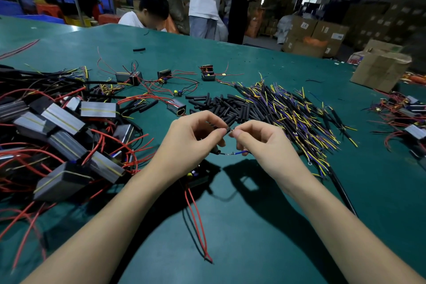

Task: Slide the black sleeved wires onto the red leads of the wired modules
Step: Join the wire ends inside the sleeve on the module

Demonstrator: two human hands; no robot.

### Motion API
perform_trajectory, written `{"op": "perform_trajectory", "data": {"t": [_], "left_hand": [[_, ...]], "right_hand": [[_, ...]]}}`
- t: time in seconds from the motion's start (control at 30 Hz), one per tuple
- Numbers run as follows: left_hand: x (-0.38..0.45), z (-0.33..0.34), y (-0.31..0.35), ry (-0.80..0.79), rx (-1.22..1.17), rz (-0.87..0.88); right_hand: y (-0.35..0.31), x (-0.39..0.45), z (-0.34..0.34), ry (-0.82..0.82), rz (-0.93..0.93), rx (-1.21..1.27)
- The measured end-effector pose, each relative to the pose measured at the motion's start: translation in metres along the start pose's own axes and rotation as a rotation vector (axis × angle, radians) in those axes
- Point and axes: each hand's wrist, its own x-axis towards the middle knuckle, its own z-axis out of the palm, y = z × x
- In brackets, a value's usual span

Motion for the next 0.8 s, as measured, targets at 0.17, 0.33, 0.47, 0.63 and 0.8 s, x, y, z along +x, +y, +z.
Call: {"op": "perform_trajectory", "data": {"t": [0.17,0.33,0.47,0.63,0.8], "left_hand": [[-0.0004,-0.0002,0.0006,0.038,0.061,0.047],[-0.0014,0.0004,0.0029,0.079,0.077,0.057],[-0.0014,0.0007,0.0048,0.092,0.088,0.069],[-0.0015,-0.0003,0.0060,0.097,0.072,0.072],[-0.0003,-0.0018,0.0069,0.053,-0.006,-0.009]], "right_hand": [[-0.0016,-0.0019,0.0003,-0.018,-0.018,-0.019],[-0.0031,-0.0034,0.0039,-0.004,-0.041,-0.021],[-0.0044,-0.0046,0.0050,0.052,-0.102,-0.030],[-0.0054,-0.0053,0.0062,0.066,-0.164,0.001],[-0.0048,-0.0060,0.0059,0.154,-0.357,-0.193]]}}
